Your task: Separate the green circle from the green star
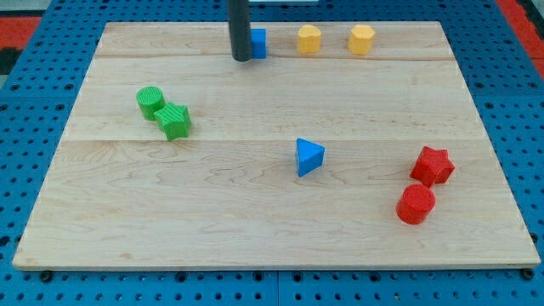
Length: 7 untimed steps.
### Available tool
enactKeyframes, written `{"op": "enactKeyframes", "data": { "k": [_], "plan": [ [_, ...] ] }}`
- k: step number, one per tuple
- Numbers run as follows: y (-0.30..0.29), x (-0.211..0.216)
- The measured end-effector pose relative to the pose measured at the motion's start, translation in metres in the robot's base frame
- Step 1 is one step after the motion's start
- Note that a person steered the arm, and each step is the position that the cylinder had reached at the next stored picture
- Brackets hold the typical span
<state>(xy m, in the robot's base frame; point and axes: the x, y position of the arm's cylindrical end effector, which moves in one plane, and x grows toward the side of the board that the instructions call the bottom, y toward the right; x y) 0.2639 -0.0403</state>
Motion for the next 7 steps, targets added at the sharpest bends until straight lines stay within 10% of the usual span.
{"op": "enactKeyframes", "data": {
  "k": [1, 4, 7],
  "plan": [
    [-0.001, -0.004],
    [-0.073, 0.206],
    [-0.182, 0.138]
  ]
}}
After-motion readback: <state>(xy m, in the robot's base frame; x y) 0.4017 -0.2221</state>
